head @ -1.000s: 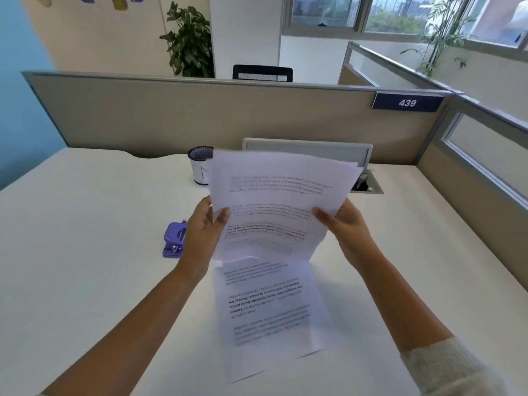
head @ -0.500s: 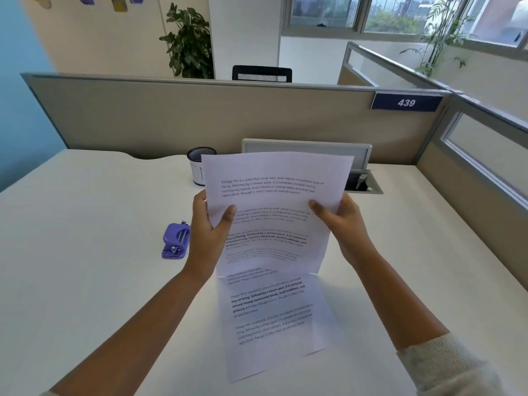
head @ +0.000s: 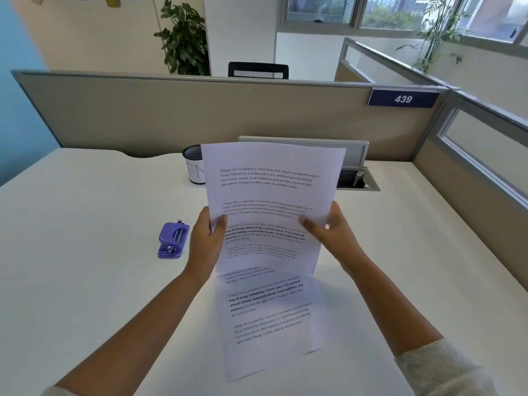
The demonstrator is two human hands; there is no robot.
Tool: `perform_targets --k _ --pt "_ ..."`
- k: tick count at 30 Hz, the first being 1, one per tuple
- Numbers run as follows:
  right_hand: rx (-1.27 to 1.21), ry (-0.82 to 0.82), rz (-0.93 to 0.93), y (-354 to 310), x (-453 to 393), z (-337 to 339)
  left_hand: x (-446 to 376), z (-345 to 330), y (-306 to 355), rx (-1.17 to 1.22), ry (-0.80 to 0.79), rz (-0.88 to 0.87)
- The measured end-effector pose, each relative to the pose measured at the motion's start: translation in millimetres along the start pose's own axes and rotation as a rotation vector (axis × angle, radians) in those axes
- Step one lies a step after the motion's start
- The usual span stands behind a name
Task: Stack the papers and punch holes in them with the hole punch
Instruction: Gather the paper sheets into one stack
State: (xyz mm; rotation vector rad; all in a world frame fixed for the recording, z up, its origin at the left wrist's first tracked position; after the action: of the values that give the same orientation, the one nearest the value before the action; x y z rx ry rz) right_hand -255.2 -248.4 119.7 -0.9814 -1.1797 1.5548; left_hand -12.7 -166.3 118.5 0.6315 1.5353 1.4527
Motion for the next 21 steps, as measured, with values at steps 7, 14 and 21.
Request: perform_targets --k 7,14,21 --pt "0.859 -0.095 -0.314 113 34 0 4 29 -29 0.008 0.120 0.109" --pt "0.893 -0.046 -0.313 134 39 12 12 51 -53 0.043 0.224 0.256" --pt "0.923 0.111 -0.308 113 20 53 43 68 -106 -0.078 0.179 0.521"
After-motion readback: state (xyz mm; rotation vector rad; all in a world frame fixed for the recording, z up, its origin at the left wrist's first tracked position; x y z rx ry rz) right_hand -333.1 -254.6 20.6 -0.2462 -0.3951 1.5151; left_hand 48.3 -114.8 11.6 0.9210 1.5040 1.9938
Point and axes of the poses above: each hand's wrist, its own x-axis away from the middle knuckle, its own z-axis out of the back of the hand, y = z × x, the point moved 8 cm from there along -x, towards the middle knuckle, and after that the axes turned 2 degrees about -z, right-handed, at the moved point
